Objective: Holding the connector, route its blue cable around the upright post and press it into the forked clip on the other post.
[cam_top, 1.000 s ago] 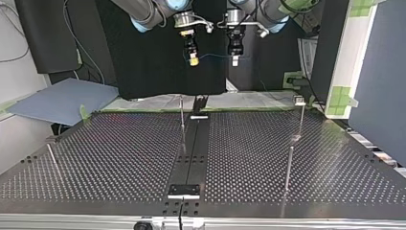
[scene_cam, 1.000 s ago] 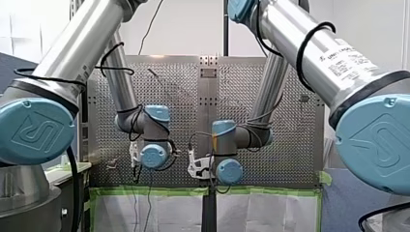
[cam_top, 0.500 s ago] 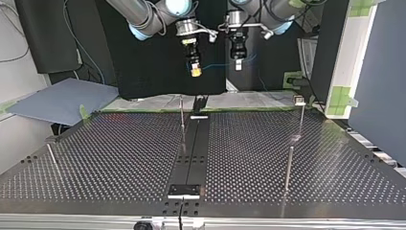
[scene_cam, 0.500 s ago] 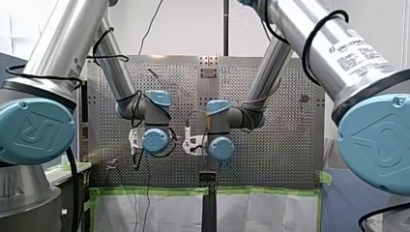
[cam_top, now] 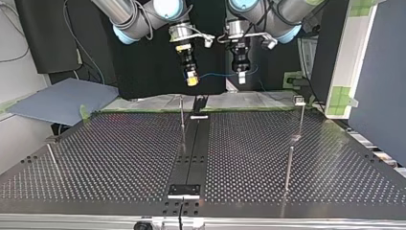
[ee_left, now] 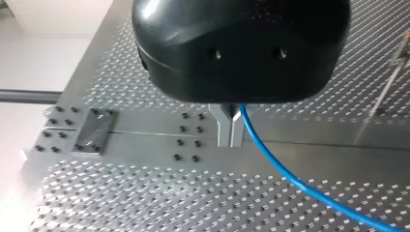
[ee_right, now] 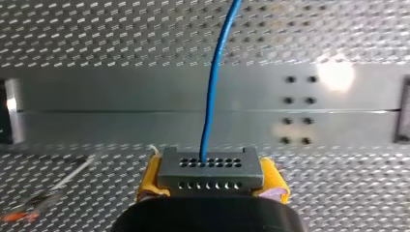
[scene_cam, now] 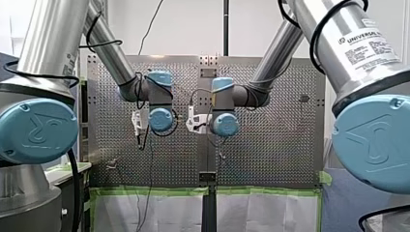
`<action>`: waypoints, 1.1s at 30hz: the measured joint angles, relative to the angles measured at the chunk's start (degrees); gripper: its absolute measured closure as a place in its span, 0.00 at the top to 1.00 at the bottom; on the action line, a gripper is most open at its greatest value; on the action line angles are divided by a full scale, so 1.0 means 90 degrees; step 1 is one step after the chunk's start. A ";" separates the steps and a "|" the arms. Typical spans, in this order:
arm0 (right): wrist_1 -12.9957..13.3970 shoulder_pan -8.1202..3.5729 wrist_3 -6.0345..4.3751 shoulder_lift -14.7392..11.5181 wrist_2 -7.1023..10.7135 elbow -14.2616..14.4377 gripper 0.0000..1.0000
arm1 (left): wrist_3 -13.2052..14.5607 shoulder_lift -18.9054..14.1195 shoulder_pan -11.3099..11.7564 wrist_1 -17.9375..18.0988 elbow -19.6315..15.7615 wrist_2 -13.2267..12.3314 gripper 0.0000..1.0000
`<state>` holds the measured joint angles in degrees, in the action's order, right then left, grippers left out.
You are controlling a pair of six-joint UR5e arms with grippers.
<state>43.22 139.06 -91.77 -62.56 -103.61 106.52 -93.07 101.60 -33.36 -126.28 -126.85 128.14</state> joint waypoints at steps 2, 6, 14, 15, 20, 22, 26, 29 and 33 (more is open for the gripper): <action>-0.0117 -0.0050 0.0002 -0.0123 0.0072 -0.0102 0.00 | -0.0008 -0.0086 0.0041 -0.0083 0.0051 0.0013 0.00; -0.0322 -0.0146 0.0019 -0.0330 0.0126 -0.0299 0.00 | -0.0004 -0.0277 0.0146 -0.0274 0.0170 0.0094 0.00; -0.0756 -0.0408 0.0026 -0.0765 0.0391 -0.0732 0.00 | -0.0029 -0.0690 0.0504 -0.0688 0.0270 0.0081 0.00; -0.0808 -0.0437 0.0024 -0.0818 0.0438 -0.0784 0.00 | -0.0038 -0.0758 0.0570 -0.0758 0.0275 0.0028 0.00; -0.1089 -0.0565 0.0003 -0.1098 0.0704 -0.1064 0.00 | -0.0124 -0.0998 0.0809 -0.0997 0.0339 -0.0192 0.00; -0.1200 -0.0616 -0.0012 -0.1211 0.0815 -0.1176 0.00 | -0.0148 -0.1102 0.0913 -0.1099 0.0402 -0.0285 0.00; -0.1383 -0.0698 -0.0032 -0.1392 0.0996 -0.1359 0.00 | -0.0168 -0.1301 0.1112 -0.1299 0.0575 -0.0347 0.00; -0.1516 -0.0746 -0.0037 -0.1550 0.1152 -0.1511 0.00 | -0.0213 -0.1454 0.1265 -0.1451 0.0725 -0.0325 0.00; -0.1631 -0.0797 -0.0049 -0.1765 0.1367 -0.1649 0.00 | -0.0314 -0.1665 0.1476 -0.1662 0.0935 -0.0262 0.00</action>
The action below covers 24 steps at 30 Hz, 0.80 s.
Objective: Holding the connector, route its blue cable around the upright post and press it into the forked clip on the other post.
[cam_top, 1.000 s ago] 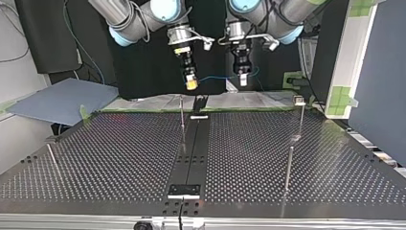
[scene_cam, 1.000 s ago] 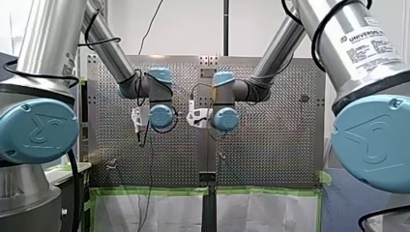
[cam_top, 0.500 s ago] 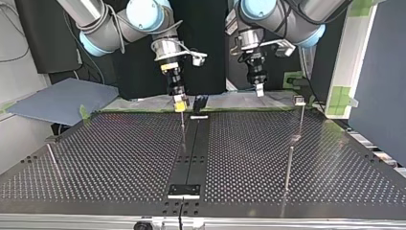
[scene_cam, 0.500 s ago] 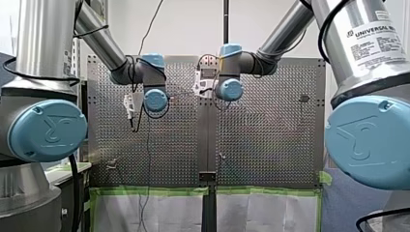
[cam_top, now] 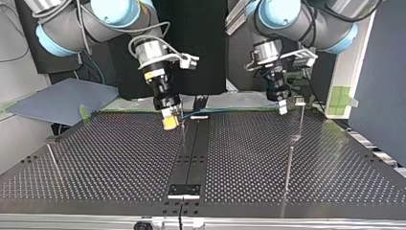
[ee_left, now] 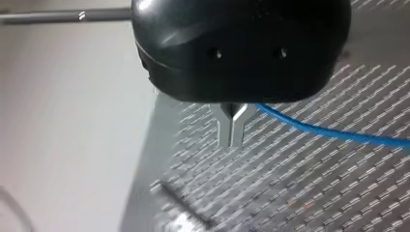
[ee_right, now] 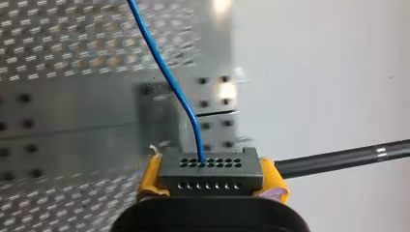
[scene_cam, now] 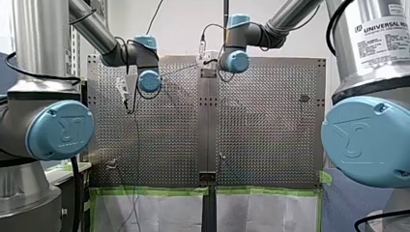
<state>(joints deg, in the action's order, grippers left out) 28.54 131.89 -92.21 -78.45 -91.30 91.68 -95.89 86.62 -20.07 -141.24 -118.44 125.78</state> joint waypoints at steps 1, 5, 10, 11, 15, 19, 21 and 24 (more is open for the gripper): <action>-0.0018 -0.0011 -0.0009 -0.0069 0.0069 -0.0034 0.00 | -0.0016 -0.0047 0.0046 -0.0048 0.0045 0.0006 0.00; -0.0041 -0.0042 -0.0066 -0.0284 0.0285 -0.0124 0.00 | -0.0057 -0.0250 0.0249 -0.0252 0.0248 0.0011 0.00; -0.0044 -0.0058 -0.0153 -0.0454 0.0617 -0.0207 0.00 | -0.0073 -0.0508 0.0425 -0.0535 0.0531 -0.0098 0.00; -0.0045 -0.0059 -0.0162 -0.0445 0.0678 -0.0216 0.00 | -0.0078 -0.0534 0.0445 -0.0584 0.0583 -0.0140 0.00; -0.0078 -0.0061 -0.0181 -0.0308 0.0915 -0.0290 0.00 | -0.0123 -0.0547 0.0530 -0.0837 0.0835 -0.0349 0.00; -0.0212 -0.0036 -0.0141 -0.0113 0.1131 -0.0441 0.00 | -0.0193 -0.0400 0.0626 -0.1072 0.1068 -0.0533 0.00; -0.0225 -0.0030 -0.0130 -0.0015 0.1228 -0.0502 0.00 | -0.0215 -0.0287 0.0692 -0.1196 0.1196 -0.0583 0.00; -0.0168 -0.0041 -0.0162 0.0152 0.1396 -0.0568 0.00 | -0.0258 -0.0163 0.0820 -0.1367 0.1365 -0.0671 0.00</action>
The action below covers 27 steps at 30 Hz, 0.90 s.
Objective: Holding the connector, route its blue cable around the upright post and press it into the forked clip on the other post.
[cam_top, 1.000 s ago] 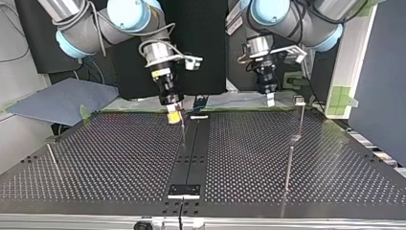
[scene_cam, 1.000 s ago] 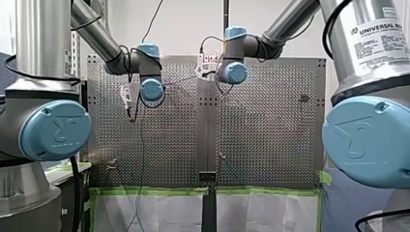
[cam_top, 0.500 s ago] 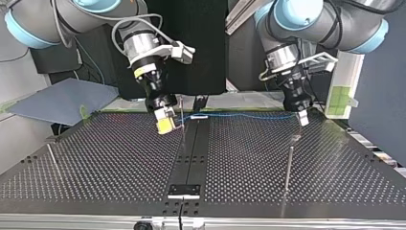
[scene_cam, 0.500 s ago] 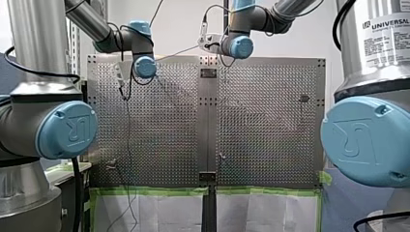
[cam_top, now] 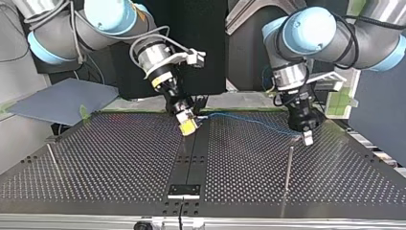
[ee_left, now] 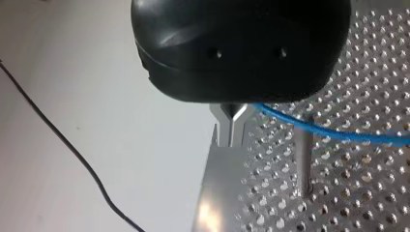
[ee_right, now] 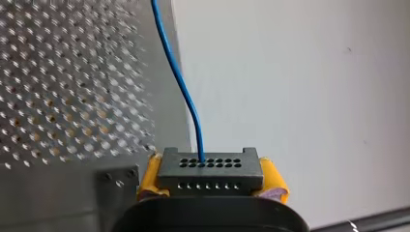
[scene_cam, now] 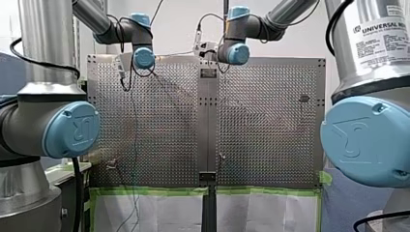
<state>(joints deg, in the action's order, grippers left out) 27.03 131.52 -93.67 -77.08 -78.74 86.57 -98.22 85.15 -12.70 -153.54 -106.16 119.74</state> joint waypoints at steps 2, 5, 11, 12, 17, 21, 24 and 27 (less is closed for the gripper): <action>0.0045 -0.0016 -0.0046 0.0092 0.0081 -0.0039 0.00 | -0.0060 0.0030 0.0088 -0.0099 0.0097 -0.0079 0.00; 0.0092 -0.0036 -0.0093 0.0157 0.0138 -0.0084 0.00 | -0.0176 0.0049 0.0233 -0.0247 0.0248 -0.0215 0.00; 0.0111 -0.0069 -0.0131 0.0201 0.0170 -0.0159 0.00 | -0.0322 0.0060 0.0562 -0.0387 0.0578 -0.0541 0.00; 0.0105 -0.0072 -0.0134 0.0205 0.0173 -0.0172 0.00 | -0.0350 0.0060 0.0636 -0.0375 0.0652 -0.0615 0.00; 0.0109 -0.0091 -0.0153 0.0222 0.0187 -0.0221 0.00 | -0.0430 0.0098 0.0910 -0.0350 0.0925 -0.0870 0.00; 0.0118 -0.0115 -0.0205 0.0228 0.0192 -0.0250 0.00 | -0.0487 0.0270 0.1143 -0.0408 0.1161 -0.1030 0.00; 0.0121 -0.0133 -0.0228 0.0237 0.0199 -0.0269 0.00 | -0.0532 0.0400 0.1245 -0.0432 0.1310 -0.1102 0.00; 0.0122 -0.0141 -0.0242 0.0244 0.0208 -0.0281 0.00 | -0.0608 0.0473 0.1310 -0.0445 0.1428 -0.1129 0.00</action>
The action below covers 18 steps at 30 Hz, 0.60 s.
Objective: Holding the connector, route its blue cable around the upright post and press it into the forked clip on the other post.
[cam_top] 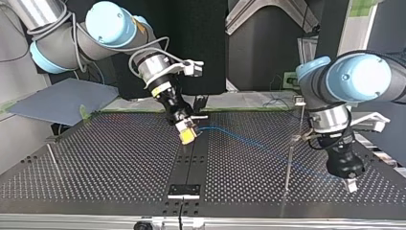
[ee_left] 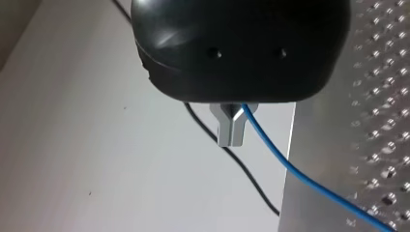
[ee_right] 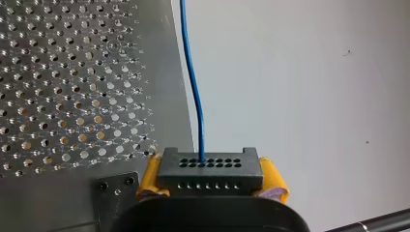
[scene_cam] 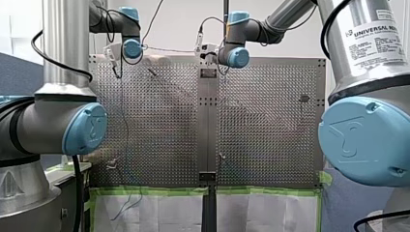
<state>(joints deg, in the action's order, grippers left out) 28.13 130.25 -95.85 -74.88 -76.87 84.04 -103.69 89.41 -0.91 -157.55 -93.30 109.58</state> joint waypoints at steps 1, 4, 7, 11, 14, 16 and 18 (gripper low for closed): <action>0.0001 -0.0001 -0.0003 0.0001 0.0003 -0.0002 0.00 | -0.0018 0.0019 0.0018 -0.0002 0.0019 -0.0014 0.00; 0.0053 -0.0035 -0.0064 0.0032 0.0011 -0.0017 0.00 | -0.0055 0.0081 0.0070 -0.0002 0.0052 -0.0077 0.00; 0.0105 -0.0064 -0.0162 0.0140 0.0020 -0.0086 0.00 | -0.0077 0.0162 0.0117 -0.0027 0.0059 -0.0124 0.00; 0.0104 -0.0074 -0.0194 0.0322 0.0011 -0.0215 0.00 | -0.0099 0.0266 0.0162 -0.0097 0.0057 -0.0230 0.00; 0.0158 -0.0079 -0.0214 0.0473 0.0005 -0.0279 0.00 | -0.0110 0.0363 0.0173 -0.0124 0.0057 -0.0312 0.00; 0.0195 -0.0079 -0.0224 0.0577 0.0004 -0.0317 0.00 | -0.0115 0.0412 0.0174 -0.0135 0.0057 -0.0342 0.00; 0.0221 -0.0080 -0.0223 0.0649 0.0001 -0.0337 0.00 | -0.0117 0.0439 0.0175 -0.0142 0.0057 -0.0360 0.00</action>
<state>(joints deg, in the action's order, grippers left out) 30.12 129.53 -97.85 -69.04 -76.85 81.01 -104.74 93.36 0.67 -158.83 -92.79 106.35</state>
